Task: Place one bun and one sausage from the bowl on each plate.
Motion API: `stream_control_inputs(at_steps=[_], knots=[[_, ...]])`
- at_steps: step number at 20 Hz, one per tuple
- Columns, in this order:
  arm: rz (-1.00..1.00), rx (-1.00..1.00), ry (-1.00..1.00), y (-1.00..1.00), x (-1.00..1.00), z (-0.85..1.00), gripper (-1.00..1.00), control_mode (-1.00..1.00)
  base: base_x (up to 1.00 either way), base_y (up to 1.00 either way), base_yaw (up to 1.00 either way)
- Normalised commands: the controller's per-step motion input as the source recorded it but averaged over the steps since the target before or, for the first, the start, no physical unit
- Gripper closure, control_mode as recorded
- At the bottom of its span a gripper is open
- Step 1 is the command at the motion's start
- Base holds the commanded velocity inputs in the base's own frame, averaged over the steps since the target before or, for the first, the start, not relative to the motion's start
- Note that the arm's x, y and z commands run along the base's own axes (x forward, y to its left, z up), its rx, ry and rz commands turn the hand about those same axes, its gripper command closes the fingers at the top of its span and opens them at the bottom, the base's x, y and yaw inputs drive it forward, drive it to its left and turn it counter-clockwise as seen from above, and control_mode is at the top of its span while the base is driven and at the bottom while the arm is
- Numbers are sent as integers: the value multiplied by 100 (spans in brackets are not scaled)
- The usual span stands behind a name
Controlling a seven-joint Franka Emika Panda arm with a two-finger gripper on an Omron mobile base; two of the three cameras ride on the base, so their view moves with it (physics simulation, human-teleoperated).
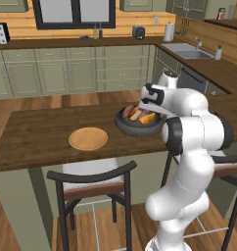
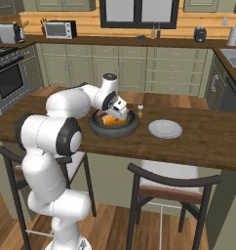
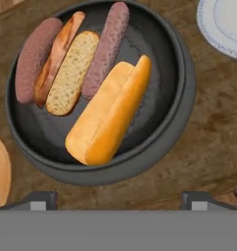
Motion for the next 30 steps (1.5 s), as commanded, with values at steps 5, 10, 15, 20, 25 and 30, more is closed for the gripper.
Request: stream_control_inputs(at_steps=[5, 10, 15, 20, 25, 30], knots=[[0, 0, 0, 0, 53, -40, -100, -100, 0, 0, 0], [0, 0, 0, 0, 39, -35, -100, -100, 0, 0, 0], [0, 0, 0, 0, 2, -19, -100, -100, 0, 0, 0], [0, 0, 0, 0, 0, -2, -100, -100, 0, 0, 0], [0, 0, 0, 0, 0, 0, -100, -100, 0, 0, 0], [0, 0, 0, 0, 0, -12, -100, -100, 0, 0, 0]])
